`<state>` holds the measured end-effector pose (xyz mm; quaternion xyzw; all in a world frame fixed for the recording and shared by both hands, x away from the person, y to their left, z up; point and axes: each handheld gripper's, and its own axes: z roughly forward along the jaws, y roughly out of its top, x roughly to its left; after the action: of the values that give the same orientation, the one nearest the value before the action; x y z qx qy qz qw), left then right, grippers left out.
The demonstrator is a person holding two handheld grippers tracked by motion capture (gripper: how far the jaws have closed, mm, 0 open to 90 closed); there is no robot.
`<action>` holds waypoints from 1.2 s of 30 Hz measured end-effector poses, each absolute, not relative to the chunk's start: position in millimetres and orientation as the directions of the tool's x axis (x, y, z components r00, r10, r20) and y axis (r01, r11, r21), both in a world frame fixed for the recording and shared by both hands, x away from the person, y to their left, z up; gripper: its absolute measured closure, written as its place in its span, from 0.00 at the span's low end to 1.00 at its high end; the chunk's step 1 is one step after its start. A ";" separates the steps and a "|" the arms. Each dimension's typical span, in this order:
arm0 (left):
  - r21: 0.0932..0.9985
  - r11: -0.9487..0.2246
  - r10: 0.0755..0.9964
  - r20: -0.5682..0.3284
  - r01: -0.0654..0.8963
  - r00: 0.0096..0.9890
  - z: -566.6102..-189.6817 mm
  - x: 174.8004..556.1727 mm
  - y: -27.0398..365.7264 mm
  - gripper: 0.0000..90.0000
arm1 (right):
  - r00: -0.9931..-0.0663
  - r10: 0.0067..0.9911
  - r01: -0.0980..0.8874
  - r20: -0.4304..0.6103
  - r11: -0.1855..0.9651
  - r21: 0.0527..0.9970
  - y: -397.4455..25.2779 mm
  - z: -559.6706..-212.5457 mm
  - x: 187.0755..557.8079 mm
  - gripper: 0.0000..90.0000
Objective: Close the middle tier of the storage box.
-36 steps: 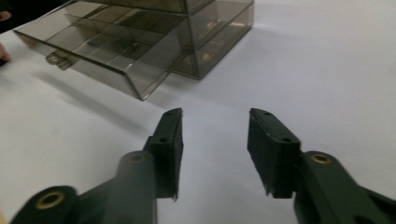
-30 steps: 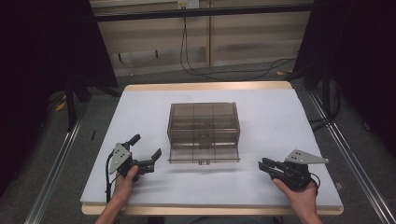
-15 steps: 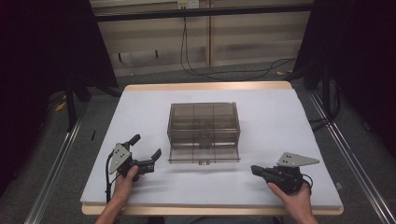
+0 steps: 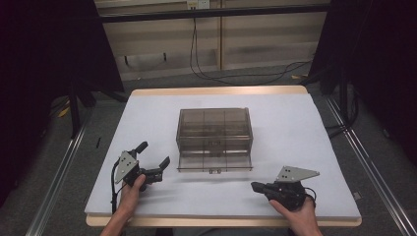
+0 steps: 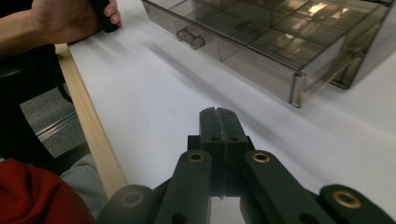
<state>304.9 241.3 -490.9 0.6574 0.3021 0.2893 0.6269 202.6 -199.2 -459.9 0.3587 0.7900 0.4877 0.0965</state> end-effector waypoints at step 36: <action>0.998 -0.052 0.757 0.018 0.033 0.654 -490.6 305.4 243.0 0.01 | -0.845 0.504 0.411 0.180 0.394 0.822 -121.6 -455.2 233.8 1.00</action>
<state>305.4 243.0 -490.6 0.6642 0.2972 0.2913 0.6210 233.8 -121.6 -455.2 0.2745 0.8334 0.4771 0.0492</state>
